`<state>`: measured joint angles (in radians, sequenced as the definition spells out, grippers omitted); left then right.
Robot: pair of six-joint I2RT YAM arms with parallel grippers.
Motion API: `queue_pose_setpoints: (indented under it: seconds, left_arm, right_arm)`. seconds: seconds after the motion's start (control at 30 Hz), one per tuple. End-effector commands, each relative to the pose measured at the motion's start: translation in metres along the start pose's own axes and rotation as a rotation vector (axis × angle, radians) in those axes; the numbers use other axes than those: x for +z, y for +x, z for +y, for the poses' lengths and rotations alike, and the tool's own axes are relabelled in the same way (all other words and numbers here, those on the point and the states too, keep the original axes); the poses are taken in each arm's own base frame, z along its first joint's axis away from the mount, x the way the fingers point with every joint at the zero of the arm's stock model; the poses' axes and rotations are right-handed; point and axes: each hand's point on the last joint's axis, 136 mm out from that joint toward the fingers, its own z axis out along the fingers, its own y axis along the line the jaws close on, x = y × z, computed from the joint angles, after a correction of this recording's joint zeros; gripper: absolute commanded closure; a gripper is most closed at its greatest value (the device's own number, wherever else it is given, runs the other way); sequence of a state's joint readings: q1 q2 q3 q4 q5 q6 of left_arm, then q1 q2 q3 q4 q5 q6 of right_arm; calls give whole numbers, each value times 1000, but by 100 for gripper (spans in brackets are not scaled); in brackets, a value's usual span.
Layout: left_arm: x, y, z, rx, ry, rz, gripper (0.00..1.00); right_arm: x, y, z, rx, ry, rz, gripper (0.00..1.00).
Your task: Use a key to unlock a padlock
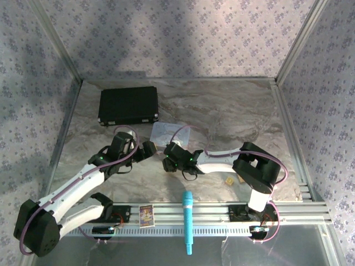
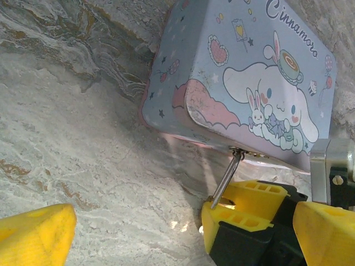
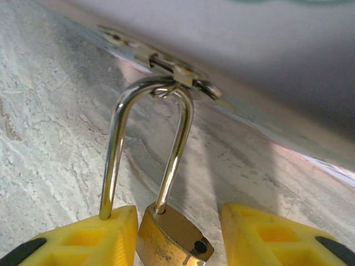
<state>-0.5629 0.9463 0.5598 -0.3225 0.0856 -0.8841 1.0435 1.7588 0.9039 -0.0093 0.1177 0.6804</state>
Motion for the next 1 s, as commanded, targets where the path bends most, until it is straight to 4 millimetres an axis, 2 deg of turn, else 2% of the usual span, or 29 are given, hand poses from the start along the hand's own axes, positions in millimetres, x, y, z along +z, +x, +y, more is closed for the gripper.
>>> queue_pose_setpoints:
  seconds: [0.0, 0.27, 0.43, 0.5, 0.57, 0.77, 0.9, 0.97]
  left_arm:
    - [1, -1, 0, -5, -3, -6, 0]
    - [3, -2, -1, 29, -28, -16, 0]
    - [1, -6, -6, 121, -72, -31, 0]
    - [-2, -10, -9, 179, -97, -44, 0]
    - [-4, -16, -14, 264, -123, -56, 0]
    - [-3, -31, -45, 673, -166, -44, 0]
    - [7, -34, -61, 950, -243, -11, 6]
    - [16, -29, -68, 1087, -253, 22, 10]
  right_arm:
    - [4, 22, -17, 13, 59, 57, 61]
    - [-2, 23, -16, 95, -75, 20, 75]
    - [-6, 23, -21, 143, -130, 3, 86]
    - [-8, 24, -23, 154, -142, 3, 87]
    - [-9, 25, -26, 172, -160, 4, 88]
    - [-13, 24, -33, 256, -233, -17, 90]
    - [-14, 23, -33, 291, -297, -20, 94]
    - [-13, 25, -35, 307, -308, -17, 94]
